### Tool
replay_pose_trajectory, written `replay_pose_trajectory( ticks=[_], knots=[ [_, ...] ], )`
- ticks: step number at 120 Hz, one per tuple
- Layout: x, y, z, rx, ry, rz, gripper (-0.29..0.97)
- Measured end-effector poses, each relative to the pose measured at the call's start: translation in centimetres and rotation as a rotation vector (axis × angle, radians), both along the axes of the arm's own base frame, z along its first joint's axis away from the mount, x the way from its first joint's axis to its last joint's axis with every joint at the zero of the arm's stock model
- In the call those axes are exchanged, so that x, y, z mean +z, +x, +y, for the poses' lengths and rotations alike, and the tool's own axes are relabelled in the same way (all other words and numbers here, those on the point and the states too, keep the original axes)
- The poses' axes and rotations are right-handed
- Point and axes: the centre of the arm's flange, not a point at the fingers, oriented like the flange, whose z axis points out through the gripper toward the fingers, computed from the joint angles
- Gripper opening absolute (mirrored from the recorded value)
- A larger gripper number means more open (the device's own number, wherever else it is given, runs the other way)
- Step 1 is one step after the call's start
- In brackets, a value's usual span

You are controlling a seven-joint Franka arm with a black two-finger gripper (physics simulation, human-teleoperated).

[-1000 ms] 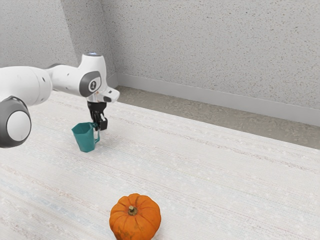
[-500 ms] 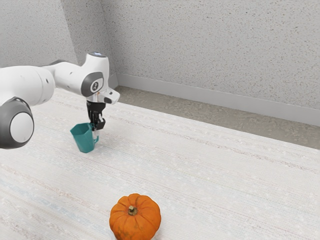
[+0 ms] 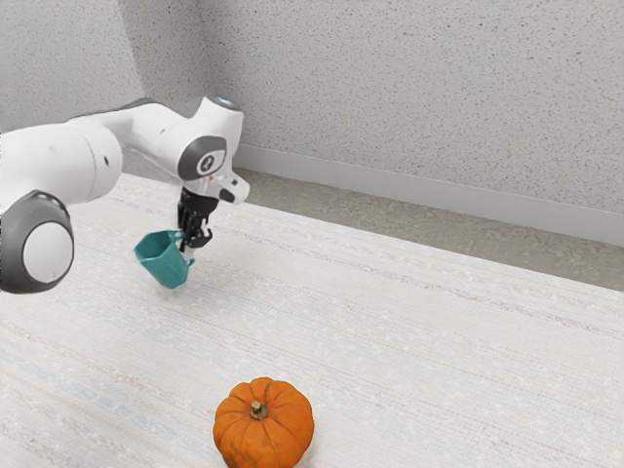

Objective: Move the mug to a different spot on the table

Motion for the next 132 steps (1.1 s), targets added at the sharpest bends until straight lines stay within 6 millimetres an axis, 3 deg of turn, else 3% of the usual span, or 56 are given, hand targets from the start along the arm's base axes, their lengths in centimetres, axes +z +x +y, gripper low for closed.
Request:
replay_pose_trajectory(
  ticks=[15, 30, 44, 56, 73, 105, 132],
  knots=[
    [1.0, 0.6, -4.2, -0.029, 0.037, 0.007, -0.08],
    [1.3, 0.6, -10.1, -0.048, 0.042, 0.02, -0.09],
    [1.4, 0.1, -15.6, -0.05, 0.041, 0.032, -0.09],
    [1.3, -0.7, -18.9, -0.005, 0.022, 0.044, -0.08],
    [0.4, -1.6, -20.4, 0.141, -0.003, 0.069, -0.08],
    [-4.1, -2.1, -21.8, 0.375, 0.023, 0.103, -0.05],
    [-5.1, -2.2, -22.0, 0.507, 0.062, 0.086, 0.25]
  ],
)
